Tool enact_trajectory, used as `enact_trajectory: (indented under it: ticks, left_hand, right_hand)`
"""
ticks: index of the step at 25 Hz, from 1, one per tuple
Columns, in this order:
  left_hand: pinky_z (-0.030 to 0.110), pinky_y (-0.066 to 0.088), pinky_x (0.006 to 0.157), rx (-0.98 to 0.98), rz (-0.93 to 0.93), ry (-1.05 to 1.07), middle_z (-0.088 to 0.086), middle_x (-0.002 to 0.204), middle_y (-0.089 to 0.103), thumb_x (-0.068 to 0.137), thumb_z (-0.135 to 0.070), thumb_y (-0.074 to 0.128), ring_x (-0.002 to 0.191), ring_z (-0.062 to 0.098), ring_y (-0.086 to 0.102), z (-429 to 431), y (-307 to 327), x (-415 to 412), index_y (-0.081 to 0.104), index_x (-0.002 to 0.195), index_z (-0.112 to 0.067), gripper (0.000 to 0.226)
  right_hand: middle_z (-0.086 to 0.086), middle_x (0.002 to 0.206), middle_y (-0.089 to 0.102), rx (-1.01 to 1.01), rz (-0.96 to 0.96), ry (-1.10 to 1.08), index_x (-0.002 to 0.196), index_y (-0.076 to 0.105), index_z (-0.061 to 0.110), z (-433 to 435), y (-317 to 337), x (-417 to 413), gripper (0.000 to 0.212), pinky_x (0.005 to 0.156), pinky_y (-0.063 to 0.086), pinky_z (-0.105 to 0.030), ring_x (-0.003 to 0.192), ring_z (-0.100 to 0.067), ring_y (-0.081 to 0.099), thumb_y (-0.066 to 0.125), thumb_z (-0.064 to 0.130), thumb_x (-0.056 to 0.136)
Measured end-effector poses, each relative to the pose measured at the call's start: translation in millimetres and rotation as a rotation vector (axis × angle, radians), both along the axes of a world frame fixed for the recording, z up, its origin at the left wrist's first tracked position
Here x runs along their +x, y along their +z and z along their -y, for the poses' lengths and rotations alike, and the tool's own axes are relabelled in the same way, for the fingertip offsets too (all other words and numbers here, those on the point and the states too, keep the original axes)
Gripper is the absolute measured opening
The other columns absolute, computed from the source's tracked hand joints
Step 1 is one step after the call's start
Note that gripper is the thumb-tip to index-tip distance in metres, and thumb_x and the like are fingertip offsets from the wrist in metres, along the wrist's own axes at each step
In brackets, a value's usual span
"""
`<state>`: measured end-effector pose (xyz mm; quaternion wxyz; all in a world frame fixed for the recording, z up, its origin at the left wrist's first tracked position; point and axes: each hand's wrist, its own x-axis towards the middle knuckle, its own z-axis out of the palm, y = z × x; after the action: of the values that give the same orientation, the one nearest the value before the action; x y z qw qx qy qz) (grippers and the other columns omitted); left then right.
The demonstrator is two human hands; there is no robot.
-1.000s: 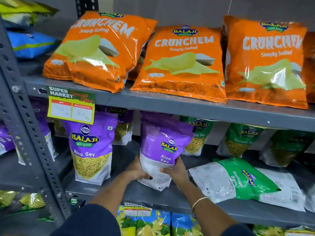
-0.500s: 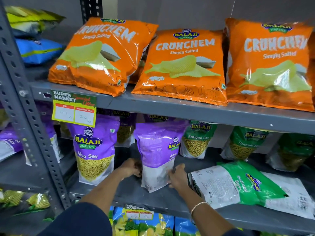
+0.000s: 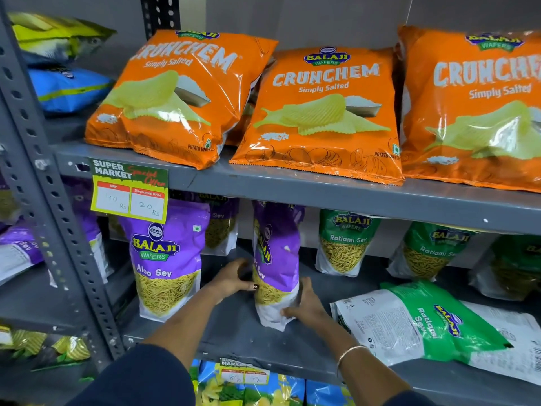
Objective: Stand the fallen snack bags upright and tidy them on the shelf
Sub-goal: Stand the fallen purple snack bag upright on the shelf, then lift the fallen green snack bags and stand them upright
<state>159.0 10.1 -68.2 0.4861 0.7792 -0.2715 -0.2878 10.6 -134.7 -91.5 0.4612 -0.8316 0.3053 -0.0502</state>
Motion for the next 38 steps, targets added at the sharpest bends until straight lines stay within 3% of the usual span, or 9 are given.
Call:
enact_trajectory:
  ticks: [4, 13, 18, 21, 25, 28, 31, 34, 38]
  left_hand:
    - [0.044, 0.033, 0.113, -0.010, -0.063, -0.029, 0.006, 0.142, 0.040, 0.050, -0.007, 0.082, 0.132, 0.024, 0.038, 7.1, 4.2, 3.3, 0.006, 0.144, -0.012, 0.121]
    - [0.039, 0.032, 0.112, 0.073, 0.218, 0.213, 0.016, 0.143, 0.031, 0.055, -0.025, 0.086, 0.134, 0.031, 0.031, 33.5, -0.6, -34.7, 0.025, 0.137, -0.010, 0.104]
    - [0.041, 0.036, 0.109, 0.170, 0.146, 0.258, 0.017, 0.141, 0.029, 0.052, -0.028, 0.087, 0.130, 0.033, 0.037, 30.6, 3.3, -44.4, 0.018, 0.135, -0.004, 0.110]
    - [0.047, 0.043, 0.099, 0.561, -0.128, 0.016, 0.012, 0.123, 0.047, 0.068, -0.041, 0.075, 0.117, 0.031, 0.051, 21.5, 7.7, -57.9, 0.027, 0.130, -0.006, 0.086]
    - [0.050, 0.039, 0.102, 0.920, -0.366, -0.503, 0.011, 0.068, 0.066, 0.091, -0.040, 0.046, 0.116, 0.032, 0.059, 40.6, 30.4, -85.5, 0.050, 0.073, -0.006, 0.039]
    - [0.049, 0.046, 0.094, 0.466, -0.054, -0.474, 0.007, 0.067, 0.060, 0.094, -0.026, 0.044, 0.070, 0.018, 0.067, 89.8, 42.9, -112.6, 0.048, 0.067, -0.015, 0.029]
    - [0.034, 0.043, 0.093, 0.245, 0.308, -0.325, 0.016, 0.115, 0.058, 0.089, -0.033, 0.053, 0.113, 0.028, 0.055, 132.9, 40.7, -131.1, 0.057, 0.105, -0.007, 0.031]
    - [0.031, 0.030, 0.109, 0.334, 0.149, -0.396, 0.014, 0.152, 0.024, 0.090, -0.031, 0.053, 0.138, 0.025, 0.028, 147.6, 23.3, -141.8, 0.019, 0.142, 0.000, 0.070]
    - [0.022, 0.047, 0.085, 0.384, 0.011, -0.393, 0.008, 0.138, 0.038, 0.082, -0.026, 0.066, 0.106, 0.008, 0.060, 141.9, 14.6, -146.3, 0.021, 0.140, 0.001, 0.079]
  right_hand:
    - [-0.014, 0.118, 0.045, -0.041, 0.012, 0.068, 0.130, 0.042, 0.016, 16.1, 0.1, 7.1, 0.080, 0.109, 0.037, -0.044, 0.122, -0.036, 0.043, 0.077, 0.015, 0.058]
    - [-0.012, 0.119, 0.057, 0.320, 0.285, 0.087, 0.129, 0.036, -0.002, 30.1, 10.5, 1.3, 0.073, 0.069, 0.052, -0.006, 0.095, -0.007, 0.059, 0.073, -0.012, 0.067]
    - [-0.014, 0.124, 0.059, 0.109, 0.168, -0.034, 0.130, 0.037, 0.004, 29.0, 17.8, -5.2, 0.082, 0.099, 0.047, -0.045, 0.117, -0.031, 0.055, 0.082, 0.004, 0.061]
    - [-0.015, 0.117, 0.061, -0.093, 0.182, -0.318, 0.124, 0.045, 0.002, 34.0, 49.9, -27.1, 0.063, 0.093, 0.047, -0.040, 0.111, -0.031, 0.058, 0.076, 0.012, 0.070]
    - [-0.025, 0.110, 0.067, -0.258, -0.065, -0.653, 0.104, 0.061, -0.001, 66.5, 76.3, -87.2, 0.041, 0.084, 0.050, -0.039, 0.104, -0.037, 0.063, 0.059, 0.035, 0.084]
    - [-0.017, 0.060, 0.067, 0.011, -0.373, -0.536, 0.096, 0.061, 0.005, 76.5, 65.3, -137.3, 0.056, 0.060, 0.052, -0.029, 0.056, -0.026, 0.068, 0.047, 0.058, 0.084]
    - [-0.023, 0.099, 0.064, 0.502, -0.420, -0.444, 0.136, 0.031, 0.009, 68.5, 50.9, -172.4, 0.073, 0.067, 0.054, -0.037, 0.071, -0.028, 0.070, 0.041, 0.061, 0.085]
    - [-0.021, 0.130, 0.052, 0.815, -0.134, -0.524, 0.132, 0.038, 0.002, 67.7, 26.1, -174.7, 0.073, 0.085, 0.047, -0.048, 0.104, -0.035, 0.059, 0.053, 0.054, 0.083]
    - [-0.012, 0.084, 0.063, 0.872, 0.142, -0.674, 0.093, 0.058, 0.002, 65.0, 6.8, -162.2, 0.025, 0.037, 0.053, -0.029, 0.068, -0.024, 0.060, 0.064, 0.025, 0.084]
